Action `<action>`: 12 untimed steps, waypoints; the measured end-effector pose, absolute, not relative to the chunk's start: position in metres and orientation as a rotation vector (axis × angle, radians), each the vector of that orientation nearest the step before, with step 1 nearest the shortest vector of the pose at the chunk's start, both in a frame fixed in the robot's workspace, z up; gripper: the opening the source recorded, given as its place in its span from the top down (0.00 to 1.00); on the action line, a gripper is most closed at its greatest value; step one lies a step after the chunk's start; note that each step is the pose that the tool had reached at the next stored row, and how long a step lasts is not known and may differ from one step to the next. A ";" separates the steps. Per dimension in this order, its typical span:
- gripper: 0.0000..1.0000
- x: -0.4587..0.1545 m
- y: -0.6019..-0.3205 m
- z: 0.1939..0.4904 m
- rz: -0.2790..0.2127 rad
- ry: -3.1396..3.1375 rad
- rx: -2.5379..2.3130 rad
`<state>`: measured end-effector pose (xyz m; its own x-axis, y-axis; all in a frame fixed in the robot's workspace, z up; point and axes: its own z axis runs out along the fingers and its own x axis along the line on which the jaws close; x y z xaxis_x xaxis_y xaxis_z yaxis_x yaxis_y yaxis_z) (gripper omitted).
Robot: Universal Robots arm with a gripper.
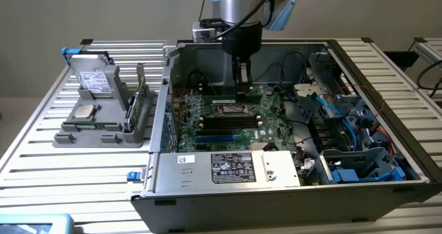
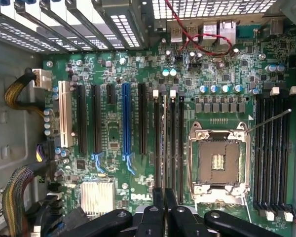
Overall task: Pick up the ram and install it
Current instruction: 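Insert the ram into the slot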
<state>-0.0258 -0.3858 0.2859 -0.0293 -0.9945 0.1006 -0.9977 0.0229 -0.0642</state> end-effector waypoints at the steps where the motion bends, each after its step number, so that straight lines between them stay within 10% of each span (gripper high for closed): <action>1: 0.87 -0.026 -0.386 0.285 0.181 -2.227 2.169; 12: 0.87 -0.025 -0.392 0.273 0.176 -2.224 2.168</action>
